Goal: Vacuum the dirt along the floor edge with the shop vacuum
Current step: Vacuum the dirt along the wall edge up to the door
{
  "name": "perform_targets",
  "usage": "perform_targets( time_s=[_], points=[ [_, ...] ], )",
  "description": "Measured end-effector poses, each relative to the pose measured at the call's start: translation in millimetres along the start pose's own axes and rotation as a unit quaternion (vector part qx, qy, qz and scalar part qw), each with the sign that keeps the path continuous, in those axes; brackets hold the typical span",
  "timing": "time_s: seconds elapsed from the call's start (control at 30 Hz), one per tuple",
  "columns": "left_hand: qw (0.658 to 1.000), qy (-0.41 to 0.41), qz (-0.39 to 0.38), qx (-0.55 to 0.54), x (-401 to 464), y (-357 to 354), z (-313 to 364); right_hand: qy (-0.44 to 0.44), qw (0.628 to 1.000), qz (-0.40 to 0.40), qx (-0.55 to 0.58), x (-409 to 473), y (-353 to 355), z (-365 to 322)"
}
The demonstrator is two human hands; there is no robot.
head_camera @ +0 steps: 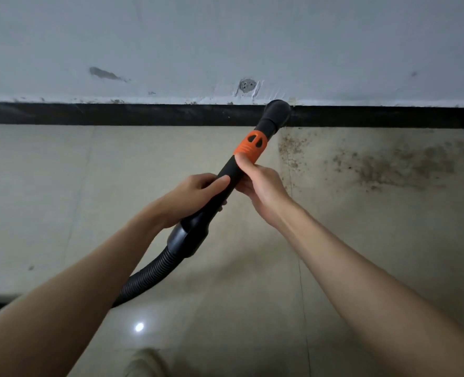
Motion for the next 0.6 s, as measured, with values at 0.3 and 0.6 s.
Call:
perform_targets(
  time_s=[0.3,0.6],
  points=[
    [0.997,0.047,0.008,-0.057,-181,90,98,0.043,0.984,-0.024,-0.173,-176,-96,-117],
    [0.974,0.027,0.181,-0.135,-366,202,218,0.078,0.957,-0.109,-0.258,-330,-244,-254]
  ],
)
Point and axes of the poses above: each hand's wrist, its own x-axis towards the middle knuckle, its own y-axis out of the back of the hand, z = x × y, the point moved 3 cm from there along x, towards the middle knuckle, and after that the axes turned 2 degrees about -z, right-handed, at the moved point
